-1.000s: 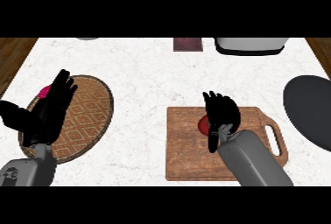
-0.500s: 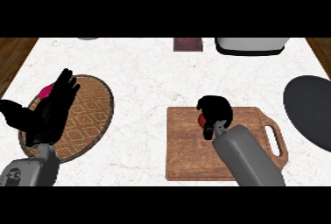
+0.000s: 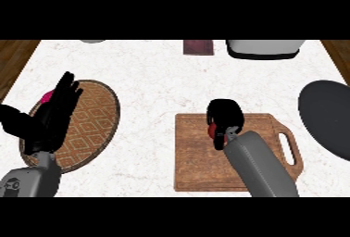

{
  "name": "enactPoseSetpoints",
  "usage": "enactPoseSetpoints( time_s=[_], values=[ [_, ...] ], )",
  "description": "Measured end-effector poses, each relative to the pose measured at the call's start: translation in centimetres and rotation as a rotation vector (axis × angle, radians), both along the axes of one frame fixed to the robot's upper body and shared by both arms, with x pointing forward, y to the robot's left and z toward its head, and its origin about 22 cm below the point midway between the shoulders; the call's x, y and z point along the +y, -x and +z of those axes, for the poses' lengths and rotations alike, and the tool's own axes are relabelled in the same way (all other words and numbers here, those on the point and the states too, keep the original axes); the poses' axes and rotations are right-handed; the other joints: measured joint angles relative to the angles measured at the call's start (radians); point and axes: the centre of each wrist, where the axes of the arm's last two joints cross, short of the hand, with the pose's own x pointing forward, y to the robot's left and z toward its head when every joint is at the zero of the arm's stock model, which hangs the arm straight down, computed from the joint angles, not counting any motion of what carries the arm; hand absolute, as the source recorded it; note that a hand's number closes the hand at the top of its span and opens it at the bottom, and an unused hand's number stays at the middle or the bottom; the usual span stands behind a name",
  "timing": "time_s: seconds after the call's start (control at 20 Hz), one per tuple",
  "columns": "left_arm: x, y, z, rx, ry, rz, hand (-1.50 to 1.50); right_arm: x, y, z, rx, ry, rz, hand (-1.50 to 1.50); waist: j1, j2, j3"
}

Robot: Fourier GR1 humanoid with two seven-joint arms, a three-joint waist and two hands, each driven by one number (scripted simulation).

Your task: Pick the tomato from the cutting board and place it in the pan

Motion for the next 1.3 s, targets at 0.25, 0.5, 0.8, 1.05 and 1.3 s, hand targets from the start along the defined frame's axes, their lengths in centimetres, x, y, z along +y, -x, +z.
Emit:
enactPoseSetpoints(
  time_s=[0.25, 0.5, 0.8, 1.05, 1.3],
  values=[
    [1.0, 0.6, -0.4, 0.008, -0.001, 0.036, 0.00, -3.1, 4.2, -1.1, -0.018, -0.075, 0.208, 1.50, -0.028, -0.013, 0.001],
    [1.6, 1.1, -0.7, 0.018, 0.000, 0.066, 0.00, -8.5, 9.5, -1.0, -0.063, -0.115, 0.412, 1.50, -0.066, -0.019, 0.003],
    [2.1, 1.6, -1.0, 0.020, 0.001, 0.085, 0.00, -14.4, 13.1, 4.9, -0.370, -0.097, 0.494, 1.50, -0.085, -0.017, 0.004],
    [2.0, 2.0, -0.8, 0.019, 0.003, 0.082, 0.00, -17.0, 16.3, 10.4, -0.608, -0.115, 0.496, 1.50, -0.083, -0.015, 0.004],
    [1.2, 1.5, -0.8, 0.013, 0.000, 0.060, 0.00, -19.6, 19.6, 14.6, -0.690, -0.148, 0.442, 1.50, -0.061, -0.006, 0.004]
  ],
)
